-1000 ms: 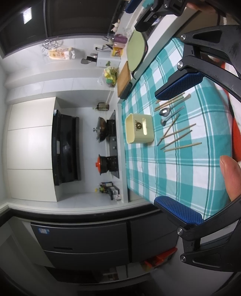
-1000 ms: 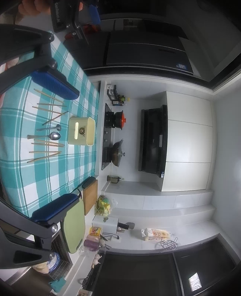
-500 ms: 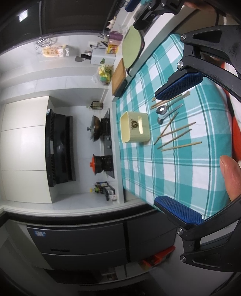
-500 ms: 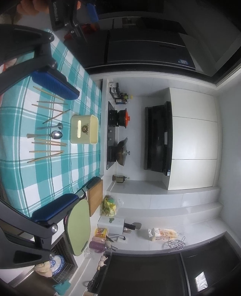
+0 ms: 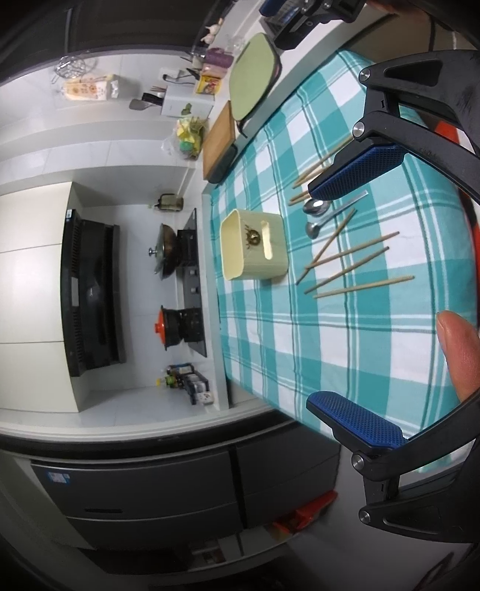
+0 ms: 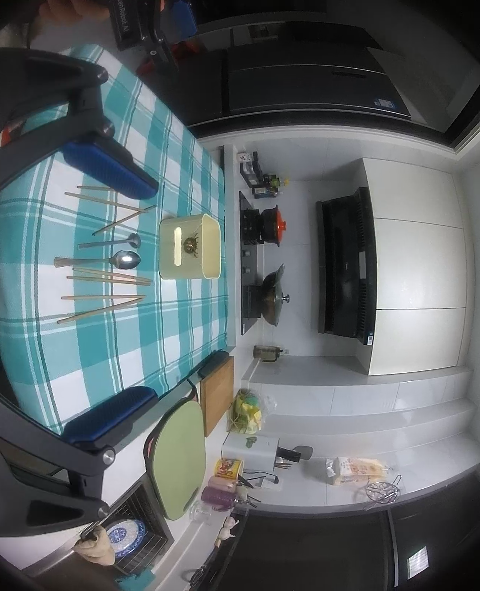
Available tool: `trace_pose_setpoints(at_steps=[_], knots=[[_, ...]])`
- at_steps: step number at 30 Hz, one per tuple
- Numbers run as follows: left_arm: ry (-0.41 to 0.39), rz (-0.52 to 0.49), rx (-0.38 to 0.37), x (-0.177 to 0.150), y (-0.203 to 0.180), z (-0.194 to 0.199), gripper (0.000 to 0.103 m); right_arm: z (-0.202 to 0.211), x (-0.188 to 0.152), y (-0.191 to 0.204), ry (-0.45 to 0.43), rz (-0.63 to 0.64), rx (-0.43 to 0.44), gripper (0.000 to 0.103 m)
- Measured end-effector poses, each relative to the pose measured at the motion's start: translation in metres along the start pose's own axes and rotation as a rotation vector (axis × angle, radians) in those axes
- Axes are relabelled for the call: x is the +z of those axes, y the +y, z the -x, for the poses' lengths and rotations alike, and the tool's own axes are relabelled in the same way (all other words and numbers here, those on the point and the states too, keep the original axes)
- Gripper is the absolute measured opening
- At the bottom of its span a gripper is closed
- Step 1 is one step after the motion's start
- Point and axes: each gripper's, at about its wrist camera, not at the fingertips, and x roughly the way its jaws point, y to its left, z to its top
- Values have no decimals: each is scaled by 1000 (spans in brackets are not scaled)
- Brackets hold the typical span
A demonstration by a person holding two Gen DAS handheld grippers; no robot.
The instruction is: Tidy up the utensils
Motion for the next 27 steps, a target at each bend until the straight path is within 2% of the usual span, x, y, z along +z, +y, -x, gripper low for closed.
trace_pose_setpoints(at_steps=[13,20,27], knots=[[22,-36,9,12,-5,-48,103,-46,7,-4,14,14,-33,103],[40,-35,16,10,-7,-52,103,-55,5,0,34,41,-18,103],[53,-23,14,8,-4,-52,103,-49,5,9,18,73,-5,103]])
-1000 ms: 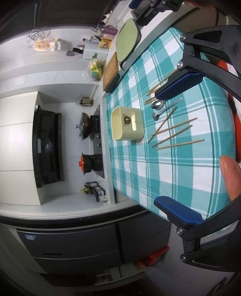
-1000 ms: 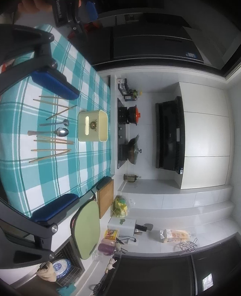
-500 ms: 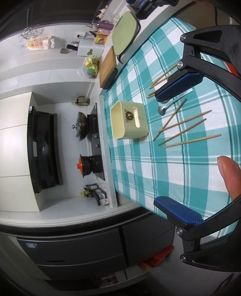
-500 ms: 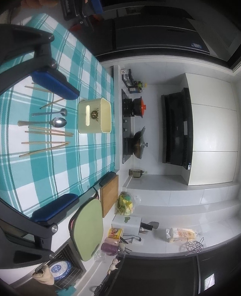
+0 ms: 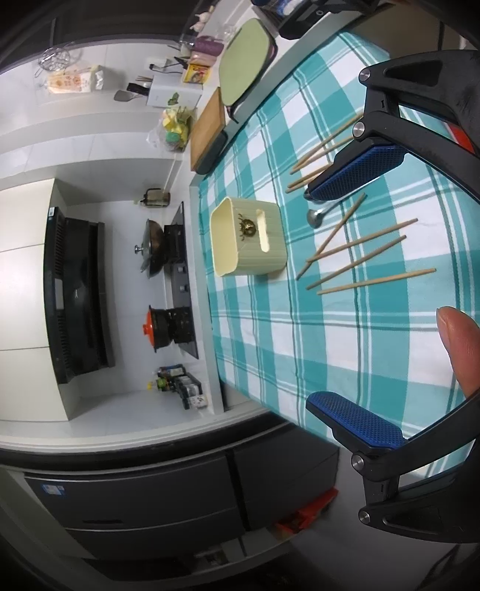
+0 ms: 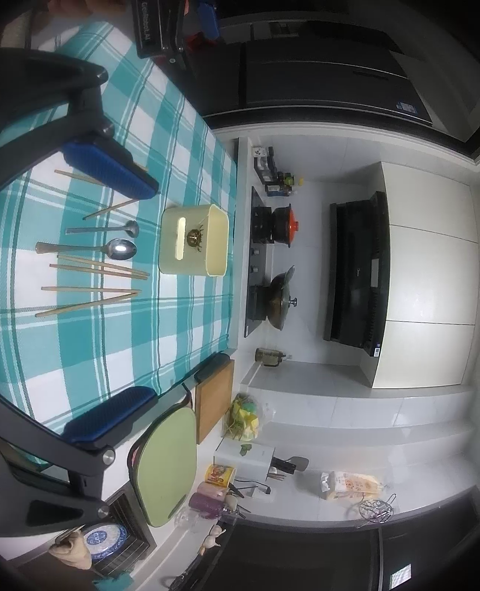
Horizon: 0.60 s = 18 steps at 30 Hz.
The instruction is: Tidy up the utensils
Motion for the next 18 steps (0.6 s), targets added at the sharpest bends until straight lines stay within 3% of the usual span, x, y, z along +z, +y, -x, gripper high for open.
trace_pose_setpoints(at_steps=[6,10,13,18], knots=[[85,24,-40,-13,10,-5,103,4,0,2,-16,11,12,103],[134,35,27,-30,21,-17,103,0,-4,-4,-24,22,18,103],[218,67,-18,-44,31,-35,103,-16,-12,-13,30,18,59,103],[270,68,-43,-57,32,-68,103,-56,-35,-32,157,-31,81,103]])
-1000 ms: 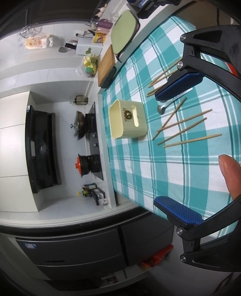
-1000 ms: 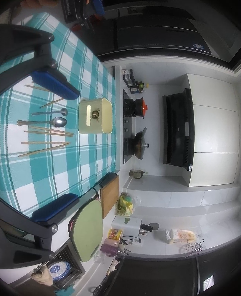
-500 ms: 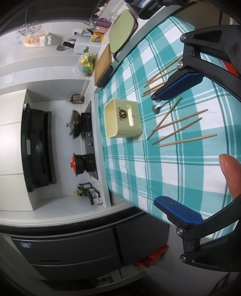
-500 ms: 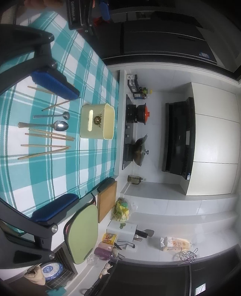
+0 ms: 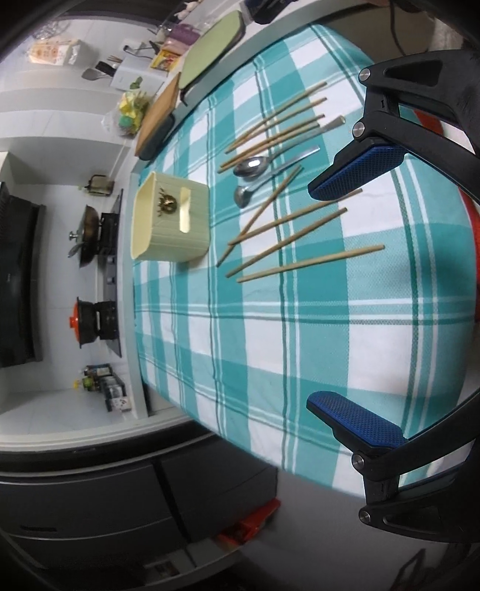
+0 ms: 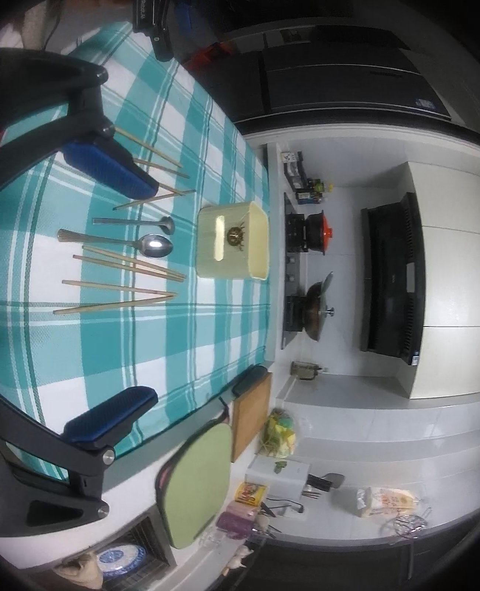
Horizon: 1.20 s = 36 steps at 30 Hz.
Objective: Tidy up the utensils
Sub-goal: 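Lower the right gripper onto a wooden chopstick and close it while the left gripper grasps another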
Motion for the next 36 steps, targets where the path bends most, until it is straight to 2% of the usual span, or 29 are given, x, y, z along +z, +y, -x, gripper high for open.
trace_pose_setpoints(at_steps=[4,6,10,12,14,18,24,32,36], knots=[[46,1,-50,11,-3,-35,103,-39,-15,-19,110,-38,28,100],[59,-20,-39,17,-7,-57,103,-56,-20,-26,152,-34,39,85],[116,-25,-34,22,-10,-99,102,-94,-26,-31,248,-13,86,66],[156,-18,-42,22,-9,-121,102,-115,-29,-29,295,6,116,50],[194,-12,-46,21,-7,-138,102,-137,-32,-28,346,21,125,42],[238,-11,-43,20,-6,-162,100,-174,-38,-31,436,25,145,39],[302,-24,-33,19,-5,-192,86,-207,-48,-29,530,85,142,30],[317,-62,-30,30,-9,-212,85,-228,-43,-24,569,150,158,28],[360,-90,-55,44,-10,-223,78,-249,-30,-23,601,171,193,28]])
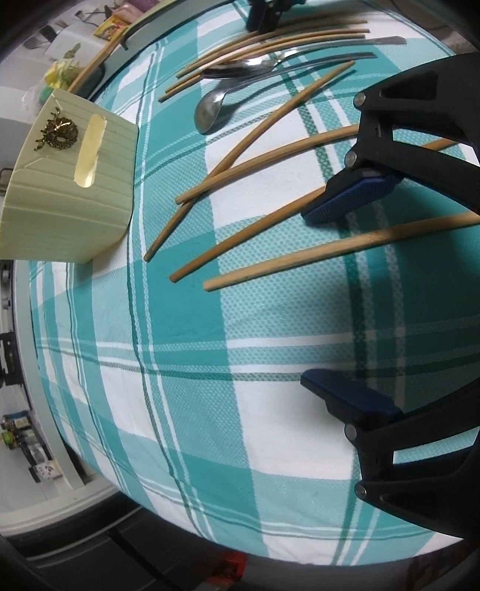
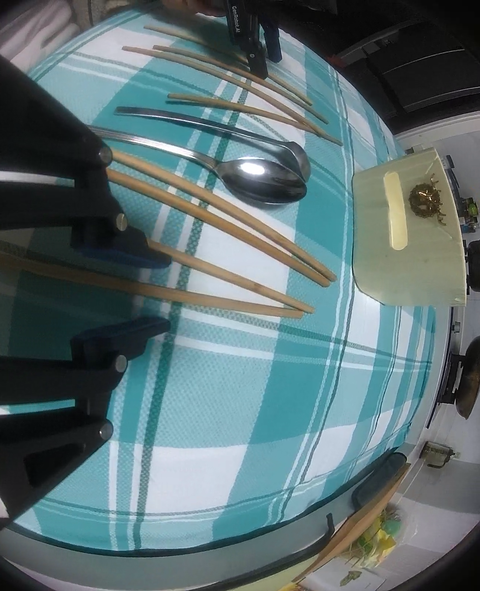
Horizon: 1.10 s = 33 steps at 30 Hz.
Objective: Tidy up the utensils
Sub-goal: 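Lower the right gripper onto a wooden chopstick and close it while the left gripper grasps another, then lift the held chopsticks and carry them over the cream utensil holder with both grippers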
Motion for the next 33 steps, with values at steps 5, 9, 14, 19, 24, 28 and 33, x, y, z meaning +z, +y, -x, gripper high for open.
trace_pose_setpoints(at_steps=[5,9,14,19,24,28,33], knots=[[37,-34,-21,22,-4,-6,48,-18,37,-3,26,46,18,26],[41,-44,-18,39,-8,-12,13,-33,67,-4,35,45,25,15],[27,-11,-68,51,-4,-16,5,-45,92,-12,34,-16,39,7],[-56,47,-114,56,9,9,5,-37,93,-19,-9,-98,76,7],[-176,68,-146,59,17,58,5,6,87,-21,-105,-126,92,7],[-270,66,-167,56,22,105,5,59,80,-18,-215,-132,101,7],[-370,52,-193,50,25,154,5,122,72,-10,-348,-119,105,7]])
